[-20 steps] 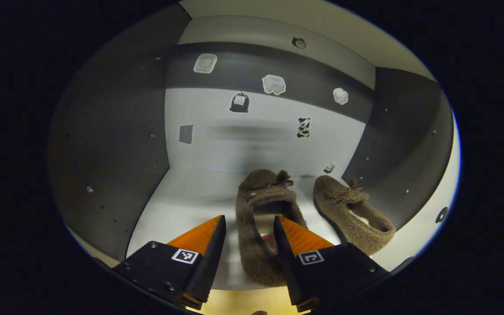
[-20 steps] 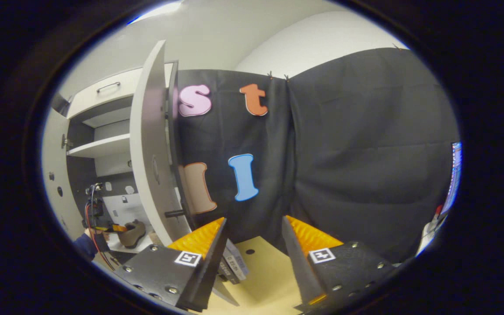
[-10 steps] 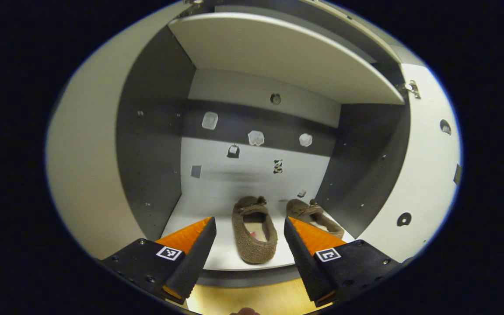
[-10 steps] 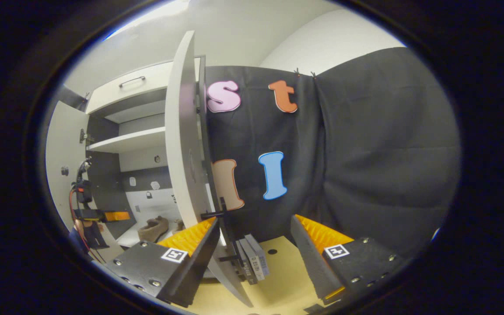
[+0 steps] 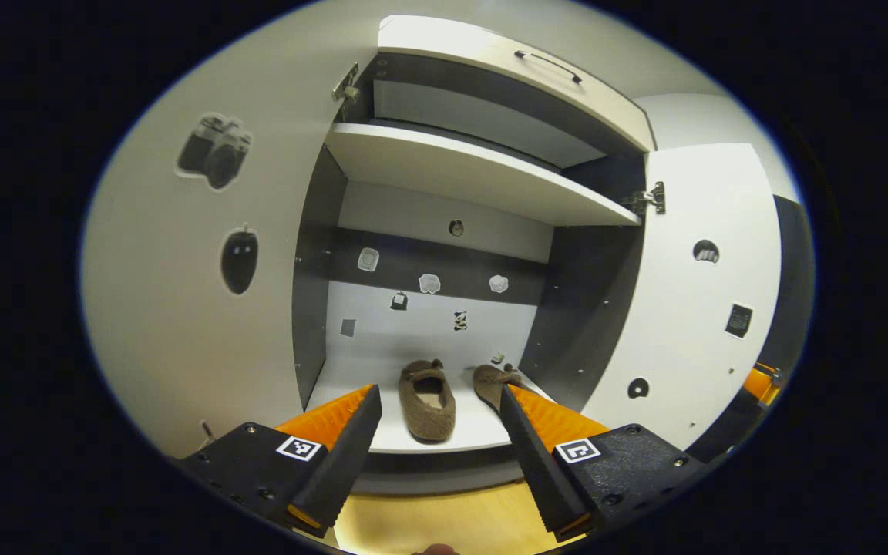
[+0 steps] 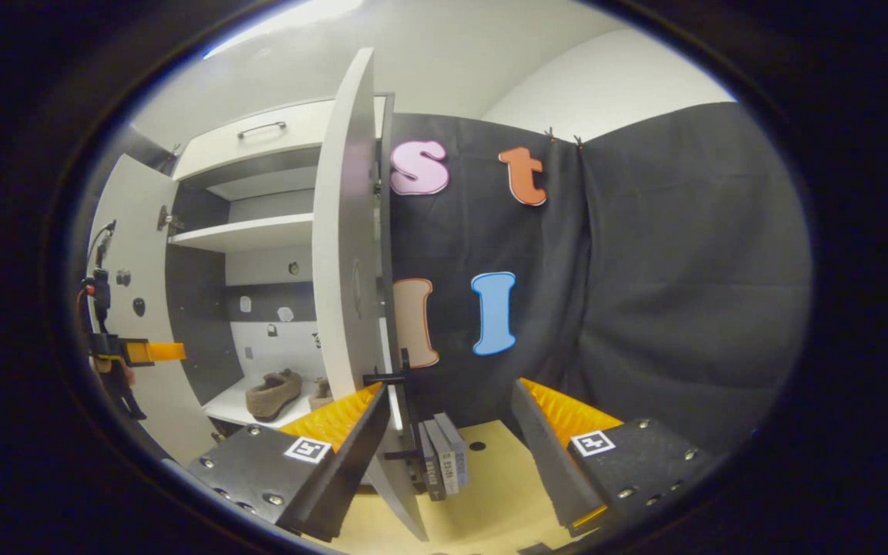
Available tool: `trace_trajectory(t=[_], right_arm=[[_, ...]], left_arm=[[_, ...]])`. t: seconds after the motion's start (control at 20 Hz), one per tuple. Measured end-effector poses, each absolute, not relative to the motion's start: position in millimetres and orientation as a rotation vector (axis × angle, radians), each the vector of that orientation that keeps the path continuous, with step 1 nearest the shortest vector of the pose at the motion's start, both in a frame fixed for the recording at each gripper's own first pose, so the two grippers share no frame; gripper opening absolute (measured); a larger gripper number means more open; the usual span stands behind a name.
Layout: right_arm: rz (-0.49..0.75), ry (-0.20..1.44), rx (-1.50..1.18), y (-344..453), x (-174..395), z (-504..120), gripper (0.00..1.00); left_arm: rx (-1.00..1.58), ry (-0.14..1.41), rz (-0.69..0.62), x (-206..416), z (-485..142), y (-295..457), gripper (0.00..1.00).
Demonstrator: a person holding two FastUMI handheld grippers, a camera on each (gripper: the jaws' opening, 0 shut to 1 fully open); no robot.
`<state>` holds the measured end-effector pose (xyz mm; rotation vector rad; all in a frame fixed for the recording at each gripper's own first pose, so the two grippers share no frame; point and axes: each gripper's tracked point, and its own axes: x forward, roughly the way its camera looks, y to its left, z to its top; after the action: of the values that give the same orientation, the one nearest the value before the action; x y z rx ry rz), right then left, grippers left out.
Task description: Grab one shoe with the right hand and put it into the shoe cabinet, grab the other shoe with the left hand and put it into the shoe cabinet; then close the right door with the right hand and the left door with the left hand.
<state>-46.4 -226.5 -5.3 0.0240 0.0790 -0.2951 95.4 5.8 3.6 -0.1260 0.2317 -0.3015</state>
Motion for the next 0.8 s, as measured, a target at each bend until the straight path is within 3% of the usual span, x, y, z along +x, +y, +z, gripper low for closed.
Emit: trace_trajectory(t=[0.15, 0.2, 0.25, 0.8], right_arm=[[-0.24, 0.089, 0.04, -209.9, -42.5, -6.2, 0.97], [-0.218, 0.094, 0.047, -203.4, -40.1, -7.5, 0.92], [-0.194, 0.096, 0.048, -196.5, -37.6, -8.3, 0.97], [0.04, 0.126, 0.096, -125.2, 0.4, -17.0, 0.97]], left_arm=[[-0.134, 0.227, -0.331, 69.1, 10.9, 5.4, 0.94], [-0.132, 0.227, -0.335, 61.3, 12.6, 6.3, 0.95], [-0.129, 0.22, -0.333, 56.1, 16.3, 8.5, 0.95], [-0.145, 0.191, -0.285, 10.3, 29.0, 28.1, 0.94]])
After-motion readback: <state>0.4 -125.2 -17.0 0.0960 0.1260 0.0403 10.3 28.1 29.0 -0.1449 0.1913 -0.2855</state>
